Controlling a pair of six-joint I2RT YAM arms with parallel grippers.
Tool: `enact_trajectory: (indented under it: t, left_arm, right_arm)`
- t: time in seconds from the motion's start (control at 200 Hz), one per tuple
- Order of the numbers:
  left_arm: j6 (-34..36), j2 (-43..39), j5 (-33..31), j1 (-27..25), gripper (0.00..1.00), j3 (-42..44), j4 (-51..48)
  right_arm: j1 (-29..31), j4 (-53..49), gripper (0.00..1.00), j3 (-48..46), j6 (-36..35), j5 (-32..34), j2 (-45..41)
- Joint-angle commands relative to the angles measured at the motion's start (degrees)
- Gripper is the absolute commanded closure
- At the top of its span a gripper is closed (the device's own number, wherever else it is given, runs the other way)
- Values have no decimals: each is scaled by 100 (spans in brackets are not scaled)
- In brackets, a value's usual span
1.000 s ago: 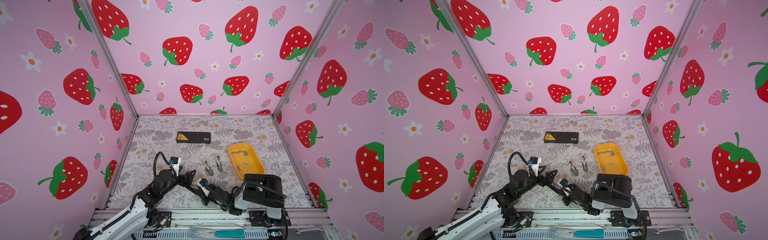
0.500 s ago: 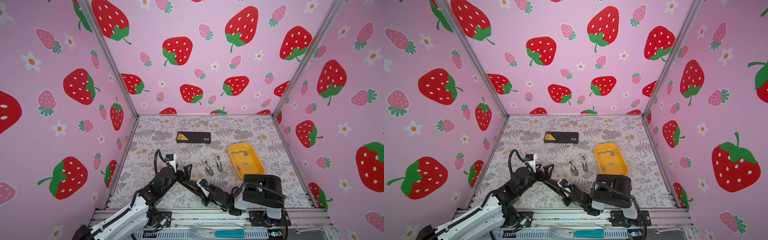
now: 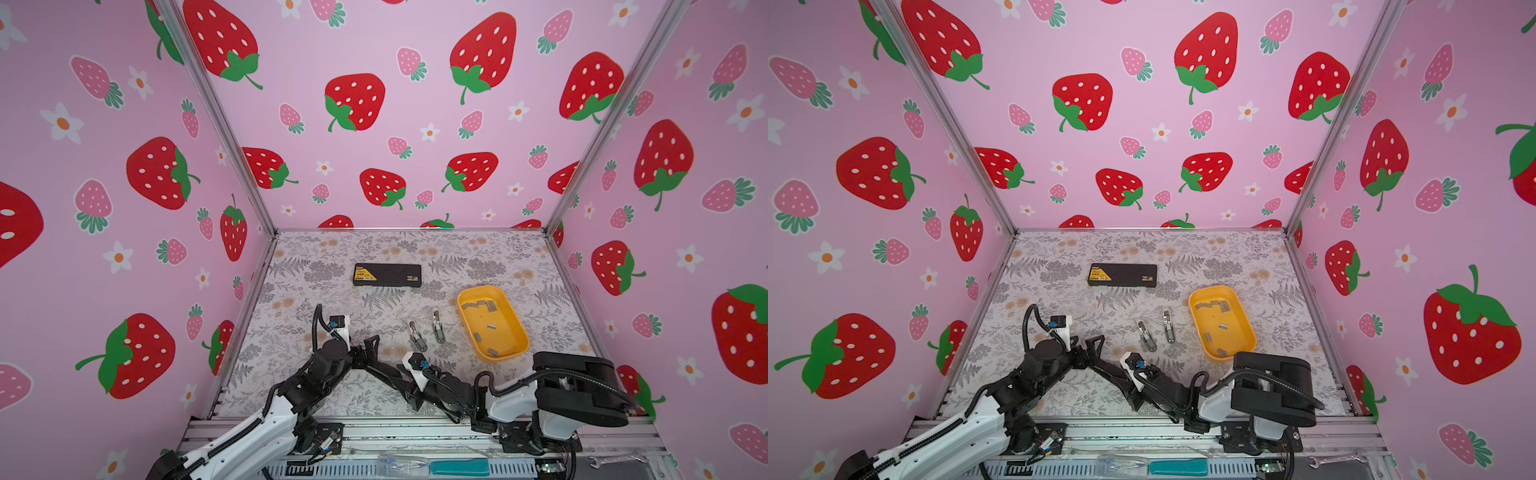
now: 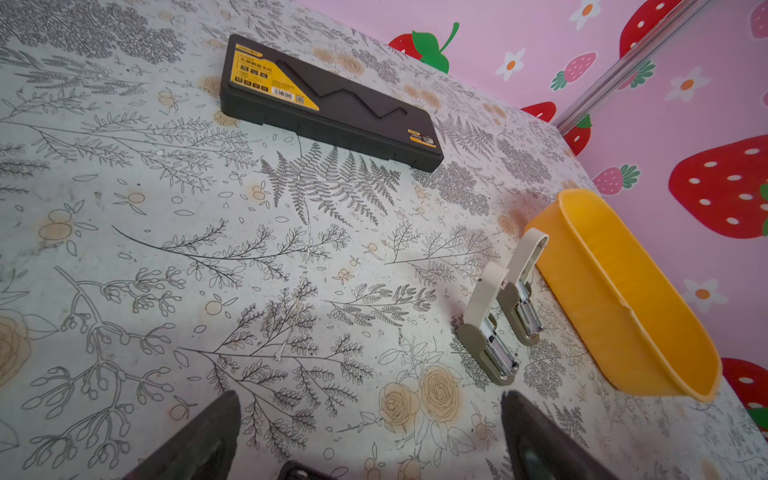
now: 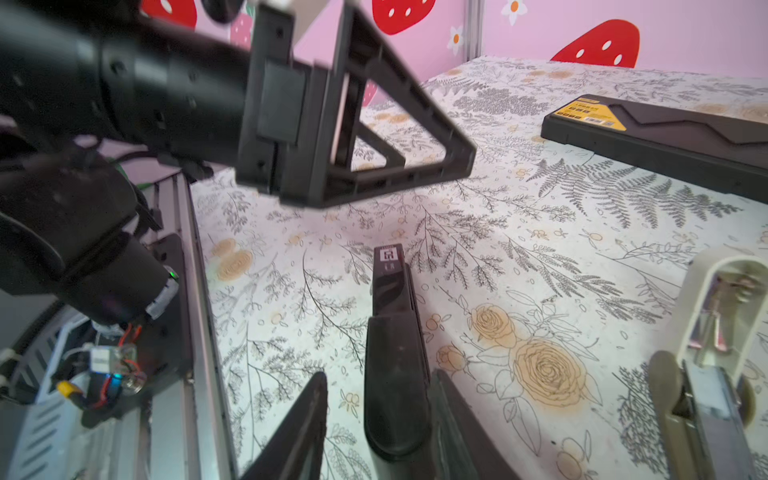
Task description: Load the staples into the stapler
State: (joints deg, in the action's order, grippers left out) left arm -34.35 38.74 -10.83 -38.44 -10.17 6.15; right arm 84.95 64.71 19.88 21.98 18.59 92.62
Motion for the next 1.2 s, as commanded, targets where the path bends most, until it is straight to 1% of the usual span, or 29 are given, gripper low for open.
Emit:
enact_trajectory:
  t: [0.0, 0.11, 0.23, 0.295, 0.56, 0.865, 0.965, 1.196]
  left_arm:
    - [-54, -27, 38, -30, 1, 150, 127]
    - [-15, -100, 41, -91, 1, 259, 191]
    - [-10, -104, -17, -163, 1, 337, 222]
    - [8, -54, -42, -228, 1, 372, 286]
    - [104, 465, -365, -629, 1, 444, 741]
    - [188, 1226, -717, -987, 1, 430, 1317]
    - [192, 1335, -904, -1080, 1, 437, 1392]
    - [231, 1395, -1018, -1148, 1, 561, 1556]
  right_arm:
    - [36, -419, 66, 77, -1, 103, -153]
    - [39, -709, 71, 336, -51, 10, -58]
    - [39, -795, 72, 505, -62, 123, 134]
    - [39, -876, 75, 614, -88, 144, 250]
    - [31, -942, 76, 797, -73, 250, 698]
    - [33, -765, 77, 651, 42, 312, 899]
    - [32, -626, 77, 563, 70, 316, 957]
    - [32, -356, 78, 407, 153, 319, 1190]
